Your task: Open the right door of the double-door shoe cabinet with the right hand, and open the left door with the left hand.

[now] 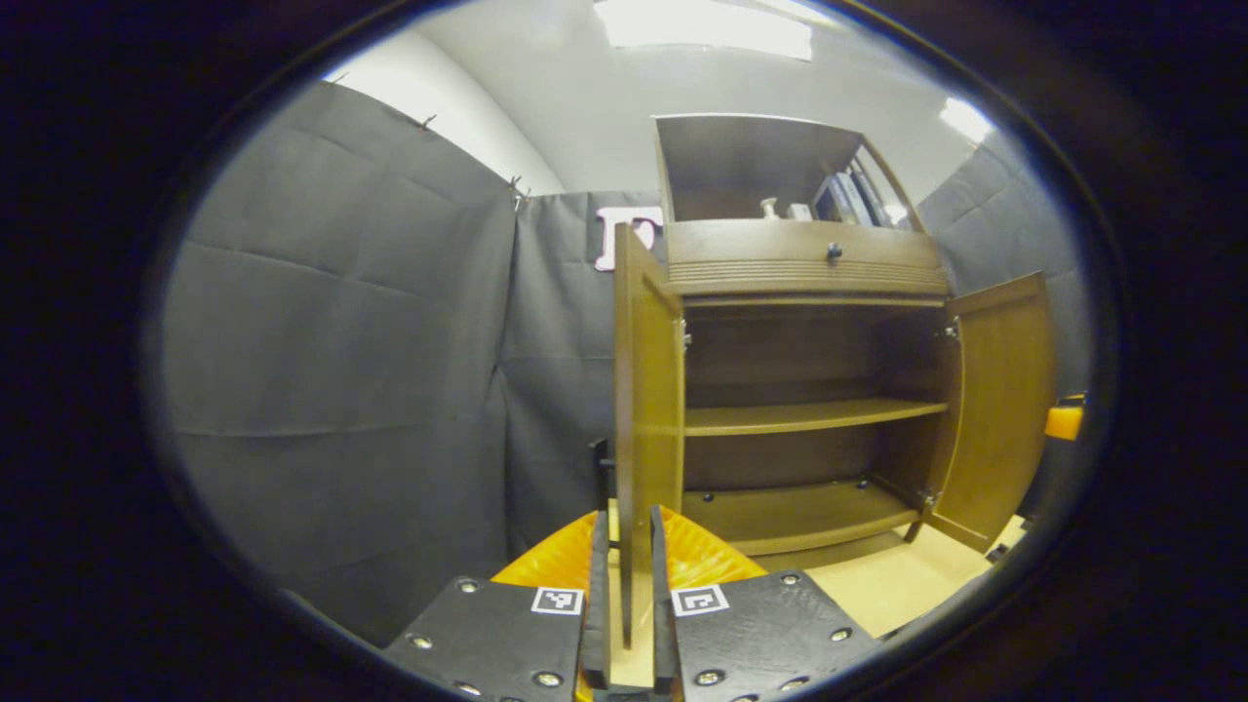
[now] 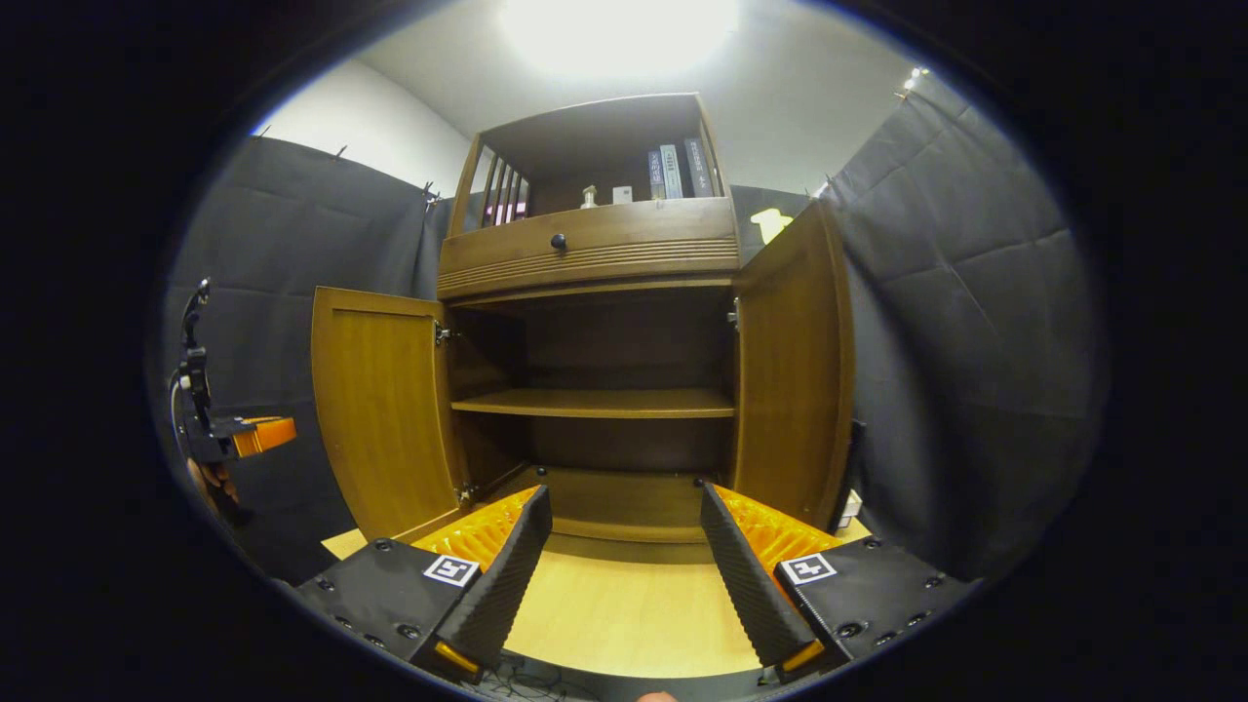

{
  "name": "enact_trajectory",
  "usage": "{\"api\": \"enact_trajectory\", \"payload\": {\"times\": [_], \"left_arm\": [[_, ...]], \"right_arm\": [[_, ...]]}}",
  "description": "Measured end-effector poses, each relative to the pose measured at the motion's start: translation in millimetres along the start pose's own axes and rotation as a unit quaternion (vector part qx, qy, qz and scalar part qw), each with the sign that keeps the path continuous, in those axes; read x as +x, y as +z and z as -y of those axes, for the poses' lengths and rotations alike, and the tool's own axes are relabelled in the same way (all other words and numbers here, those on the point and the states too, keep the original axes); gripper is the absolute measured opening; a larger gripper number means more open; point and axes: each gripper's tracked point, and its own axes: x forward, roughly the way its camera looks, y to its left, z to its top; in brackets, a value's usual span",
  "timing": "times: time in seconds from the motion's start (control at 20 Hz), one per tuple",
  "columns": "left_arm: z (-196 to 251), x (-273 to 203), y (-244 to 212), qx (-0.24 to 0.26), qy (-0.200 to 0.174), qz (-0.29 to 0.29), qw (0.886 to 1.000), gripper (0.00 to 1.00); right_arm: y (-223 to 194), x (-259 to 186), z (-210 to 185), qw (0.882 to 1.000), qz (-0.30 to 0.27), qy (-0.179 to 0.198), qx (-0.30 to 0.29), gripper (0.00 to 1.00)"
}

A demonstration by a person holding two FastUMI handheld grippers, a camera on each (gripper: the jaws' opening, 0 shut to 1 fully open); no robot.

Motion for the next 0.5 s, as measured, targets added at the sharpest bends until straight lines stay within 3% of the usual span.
{"api": "enact_trajectory", "payload": {"times": [0.25, 0.45, 0.5], "left_arm": [[34.1, -35.8, 19.5, 0.005, -0.018, 0.017, 1.0, 0.2], [46.5, -58.6, 30.5, 0.014, -0.026, 0.033, 0.999, 0.2], [49.2, -62.8, 33.8, 0.015, -0.027, 0.036, 0.999, 0.21]], "right_arm": [[1.1, -27.7, 14.2, 1.0, 0.005, -0.015, -0.013, 0.96], [2.3, -42.3, 17.7, 1.0, 0.01, -0.022, -0.003, 0.92], [3.5, -43.7, 18.4, 1.0, 0.012, -0.023, -0.002, 0.96]]}}
